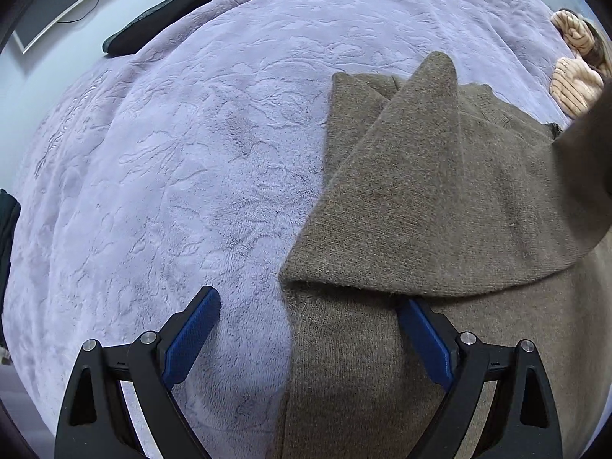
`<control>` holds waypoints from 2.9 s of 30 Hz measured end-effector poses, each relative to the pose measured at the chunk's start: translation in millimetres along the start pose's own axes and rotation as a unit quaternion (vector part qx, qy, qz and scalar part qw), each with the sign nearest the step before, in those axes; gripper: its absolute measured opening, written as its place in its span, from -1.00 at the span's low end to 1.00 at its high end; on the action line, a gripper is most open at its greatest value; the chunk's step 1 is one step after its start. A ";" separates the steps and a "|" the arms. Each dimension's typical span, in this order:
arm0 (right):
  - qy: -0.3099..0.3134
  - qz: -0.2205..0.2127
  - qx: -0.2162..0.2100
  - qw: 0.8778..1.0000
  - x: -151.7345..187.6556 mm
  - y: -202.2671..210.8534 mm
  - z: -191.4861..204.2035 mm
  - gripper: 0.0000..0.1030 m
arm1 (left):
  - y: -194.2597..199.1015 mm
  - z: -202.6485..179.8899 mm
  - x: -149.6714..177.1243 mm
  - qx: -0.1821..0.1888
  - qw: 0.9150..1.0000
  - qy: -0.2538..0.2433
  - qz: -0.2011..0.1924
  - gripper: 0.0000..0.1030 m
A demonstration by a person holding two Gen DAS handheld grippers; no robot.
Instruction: Fold small clothes
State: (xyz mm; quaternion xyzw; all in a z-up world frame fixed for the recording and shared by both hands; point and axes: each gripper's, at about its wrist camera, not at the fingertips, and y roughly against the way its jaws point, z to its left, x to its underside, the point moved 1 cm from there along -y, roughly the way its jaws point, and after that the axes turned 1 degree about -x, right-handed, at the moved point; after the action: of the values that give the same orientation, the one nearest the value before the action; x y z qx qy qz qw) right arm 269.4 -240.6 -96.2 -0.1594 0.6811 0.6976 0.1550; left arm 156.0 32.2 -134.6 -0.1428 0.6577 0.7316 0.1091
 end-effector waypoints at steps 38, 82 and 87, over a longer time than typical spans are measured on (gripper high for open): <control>-0.170 0.070 -0.176 0.967 50.9 25.9 -73.0 -0.13 | 19.4 28.2 11.0 0.005 0.999 -0.038 0.000 0.93; 0.085 0.165 -0.218 0.958 -81.8 -69.1 143.9 -0.64 | 22.8 94.8 -10.5 0.063 0.991 0.116 -0.012 0.93; 0.011 0.139 -0.130 0.982 -45.9 -37.3 57.6 -0.64 | 12.3 48.3 -34.6 0.064 0.996 0.057 -0.023 0.93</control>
State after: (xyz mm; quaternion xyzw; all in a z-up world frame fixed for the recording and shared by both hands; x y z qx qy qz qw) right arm 326.3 -182.0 -108.6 -0.0899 0.6022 0.7928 0.0270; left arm 180.9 79.8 -106.4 -0.1921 0.7052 0.6756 0.0968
